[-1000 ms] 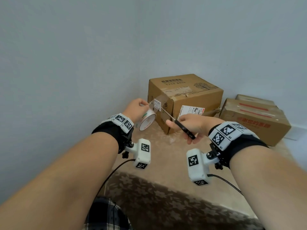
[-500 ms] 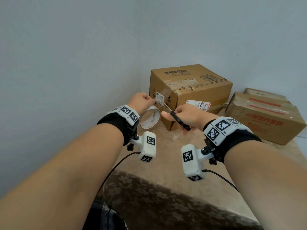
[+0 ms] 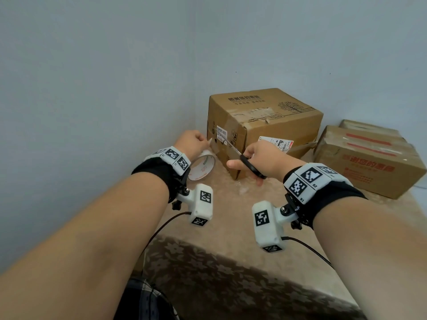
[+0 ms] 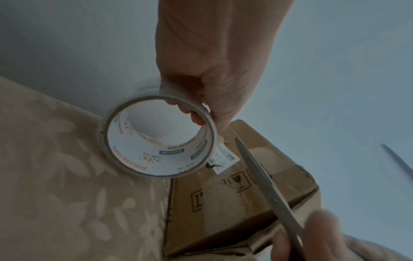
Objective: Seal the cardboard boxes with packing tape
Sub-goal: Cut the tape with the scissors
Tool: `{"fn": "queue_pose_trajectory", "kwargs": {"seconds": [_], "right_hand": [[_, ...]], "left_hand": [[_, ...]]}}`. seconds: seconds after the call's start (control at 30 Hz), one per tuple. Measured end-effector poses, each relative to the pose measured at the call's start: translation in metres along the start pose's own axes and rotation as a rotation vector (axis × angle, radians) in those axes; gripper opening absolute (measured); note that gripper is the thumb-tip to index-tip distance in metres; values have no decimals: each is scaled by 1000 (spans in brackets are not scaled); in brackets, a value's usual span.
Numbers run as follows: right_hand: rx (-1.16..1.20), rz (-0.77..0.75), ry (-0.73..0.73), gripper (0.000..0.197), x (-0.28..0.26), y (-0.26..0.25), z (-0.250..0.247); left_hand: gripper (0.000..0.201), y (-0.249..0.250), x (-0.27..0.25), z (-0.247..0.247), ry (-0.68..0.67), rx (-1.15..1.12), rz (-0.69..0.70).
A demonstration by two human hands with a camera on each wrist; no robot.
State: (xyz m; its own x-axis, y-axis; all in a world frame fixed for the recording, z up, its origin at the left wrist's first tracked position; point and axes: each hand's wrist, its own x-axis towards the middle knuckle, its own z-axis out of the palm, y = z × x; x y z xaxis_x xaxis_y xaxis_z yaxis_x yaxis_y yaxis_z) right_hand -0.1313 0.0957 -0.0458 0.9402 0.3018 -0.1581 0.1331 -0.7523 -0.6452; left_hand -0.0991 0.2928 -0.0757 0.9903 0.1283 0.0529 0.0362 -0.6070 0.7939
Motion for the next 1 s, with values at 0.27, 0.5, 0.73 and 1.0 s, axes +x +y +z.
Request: {"fn": "queue_pose_trajectory", "kwargs": {"seconds": [0.27,0.5,0.73,1.0], "right_hand": [[-504,91,-309,48,-19,25,15],[-503,-177,319,29,-25,13,4],[-621,-258,482,51,37,-39,-20],[-853,-77,507,61,65,-27,18]], "left_hand": [[13,-12,-14,-23,154,128,55],[13,12,-24,-34,180,250,253],[13,18,-22,-21,286,73,251],[13,-12,-15,-11,339,-145,184]]}}
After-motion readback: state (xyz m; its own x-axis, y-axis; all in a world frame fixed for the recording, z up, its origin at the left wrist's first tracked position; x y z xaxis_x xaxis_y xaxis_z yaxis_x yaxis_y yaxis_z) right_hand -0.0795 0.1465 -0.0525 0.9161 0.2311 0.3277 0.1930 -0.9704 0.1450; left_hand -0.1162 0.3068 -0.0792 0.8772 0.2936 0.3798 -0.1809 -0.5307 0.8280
